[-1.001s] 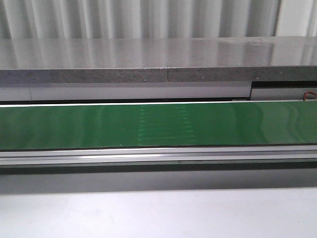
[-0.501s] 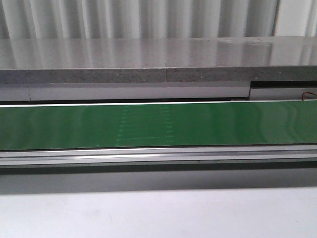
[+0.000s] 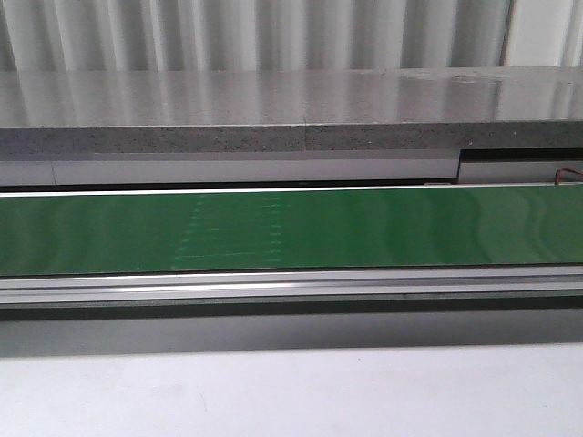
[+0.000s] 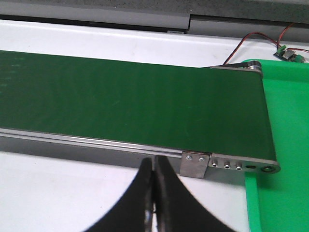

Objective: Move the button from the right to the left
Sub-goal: 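Lift the button with the left gripper and move it over the blue tray, then lower the button into the blue tray and open the left gripper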

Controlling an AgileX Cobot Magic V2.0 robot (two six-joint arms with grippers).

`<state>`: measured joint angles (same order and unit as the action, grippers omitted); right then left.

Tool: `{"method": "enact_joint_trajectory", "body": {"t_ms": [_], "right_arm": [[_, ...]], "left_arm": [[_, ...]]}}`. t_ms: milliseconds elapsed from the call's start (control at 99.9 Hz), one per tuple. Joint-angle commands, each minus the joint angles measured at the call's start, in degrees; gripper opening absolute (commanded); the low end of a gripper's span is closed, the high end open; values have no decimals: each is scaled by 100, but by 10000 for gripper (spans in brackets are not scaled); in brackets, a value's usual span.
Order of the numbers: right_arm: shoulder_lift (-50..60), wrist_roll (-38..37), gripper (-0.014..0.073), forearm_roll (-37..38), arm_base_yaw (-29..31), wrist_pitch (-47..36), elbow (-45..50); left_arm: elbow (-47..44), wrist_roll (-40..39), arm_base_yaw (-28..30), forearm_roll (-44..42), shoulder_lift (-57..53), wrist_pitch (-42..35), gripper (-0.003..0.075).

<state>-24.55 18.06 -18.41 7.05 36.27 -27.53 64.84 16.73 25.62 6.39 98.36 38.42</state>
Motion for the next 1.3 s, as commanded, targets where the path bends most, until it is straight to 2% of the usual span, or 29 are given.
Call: {"method": "enact_joint_trajectory", "body": {"t_ms": [0,250,411,771,911,1051,1142,1292], "right_arm": [[-16,41,-67,-54,-4,-388,-166],[-16,41,-67,-54,-4,-388,-166],[-16,41,-67,-54,-4,-388,-166],[-16,41,-67,-54,-4,-388,-166],[-16,41,-67,-54,-4,-388,-166],[-16,41,-67,-54,-4,-388,-166],[-16,41,-67,-54,-4,-388,-166],[-16,41,-67,-54,-4,-388,-166]], "left_arm": [[134,151,6,124,-68,-316,-20],[134,650,6,282,187,-598,-19],[134,1275,6,789,361,-469,-19],[134,1451,6,766,485,-447,-5],[134,1451,6,766,497,-435,116],[134,1451,6,745,497,-435,339],[134,1451,6,745,497,-446,439],[134,1451,6,741,497,-454,463]]}}
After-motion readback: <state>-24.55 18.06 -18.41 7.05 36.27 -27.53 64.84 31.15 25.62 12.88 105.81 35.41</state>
